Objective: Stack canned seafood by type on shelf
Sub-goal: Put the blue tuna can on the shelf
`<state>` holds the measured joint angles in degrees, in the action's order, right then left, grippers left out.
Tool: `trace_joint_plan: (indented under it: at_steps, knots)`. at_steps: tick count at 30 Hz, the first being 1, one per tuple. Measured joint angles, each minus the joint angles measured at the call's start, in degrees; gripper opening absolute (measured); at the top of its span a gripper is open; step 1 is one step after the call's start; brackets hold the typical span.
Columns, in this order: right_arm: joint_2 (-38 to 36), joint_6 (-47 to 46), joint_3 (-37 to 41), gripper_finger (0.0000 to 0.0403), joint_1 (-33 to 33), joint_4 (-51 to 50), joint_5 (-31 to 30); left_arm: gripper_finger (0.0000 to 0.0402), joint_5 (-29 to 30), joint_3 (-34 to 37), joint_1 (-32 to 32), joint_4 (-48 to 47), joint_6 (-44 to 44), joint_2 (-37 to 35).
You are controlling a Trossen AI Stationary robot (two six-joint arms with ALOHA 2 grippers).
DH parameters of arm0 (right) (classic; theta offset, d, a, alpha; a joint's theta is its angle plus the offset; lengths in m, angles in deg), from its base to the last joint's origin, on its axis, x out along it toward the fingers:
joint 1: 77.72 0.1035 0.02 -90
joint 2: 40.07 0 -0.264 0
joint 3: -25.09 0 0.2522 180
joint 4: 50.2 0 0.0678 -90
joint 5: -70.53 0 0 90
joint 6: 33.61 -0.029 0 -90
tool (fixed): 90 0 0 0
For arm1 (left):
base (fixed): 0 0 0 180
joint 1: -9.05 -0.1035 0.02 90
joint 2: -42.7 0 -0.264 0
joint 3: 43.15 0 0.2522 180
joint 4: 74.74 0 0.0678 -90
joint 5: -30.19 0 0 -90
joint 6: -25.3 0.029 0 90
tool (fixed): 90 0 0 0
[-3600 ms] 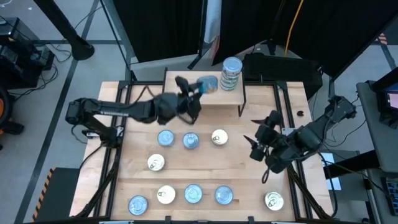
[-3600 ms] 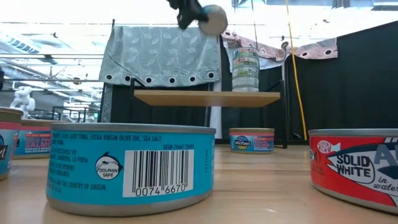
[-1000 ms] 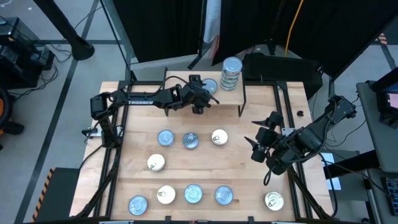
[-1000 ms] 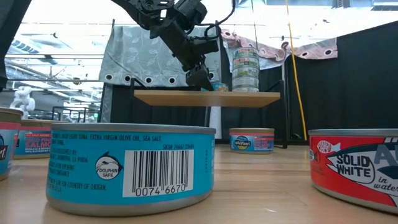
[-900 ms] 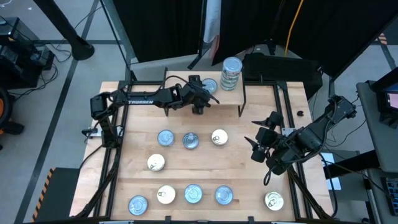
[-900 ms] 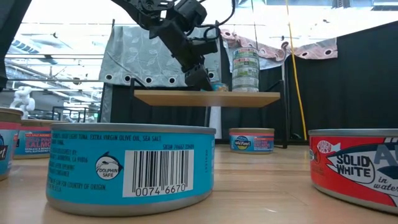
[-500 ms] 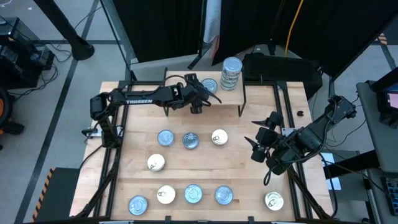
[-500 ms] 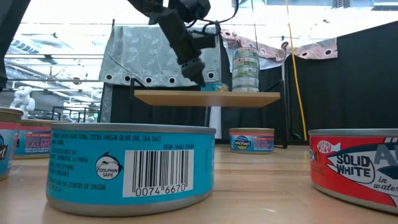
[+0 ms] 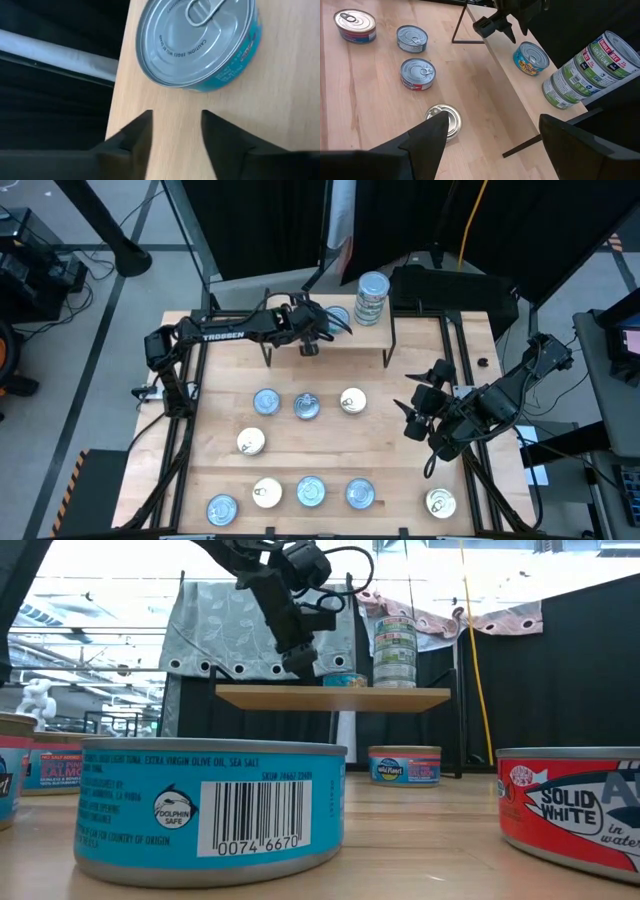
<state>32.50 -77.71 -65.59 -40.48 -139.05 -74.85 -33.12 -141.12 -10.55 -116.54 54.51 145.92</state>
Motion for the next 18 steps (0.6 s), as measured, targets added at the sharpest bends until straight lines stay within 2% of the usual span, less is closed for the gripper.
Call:
trace_joint_plan:
  at_steps: [6,12,18]
  knots:
    - [0.0,-0.04,0.0,0.0302,0.0,0.02,-0.04,0.0075,-2.13,0.0,0.93,0.88,-0.13,0.04]
    - [0.0,-0.08,0.0,0.0302,0.0,0.02,-0.24,0.0015,-2.24,0.09,2.22,0.93,-0.81,0.69]
    - [0.0,-0.15,0.0,0.0302,0.0,0.02,-0.24,0.0007,-2.42,0.09,4.41,-0.18,-1.94,0.68]
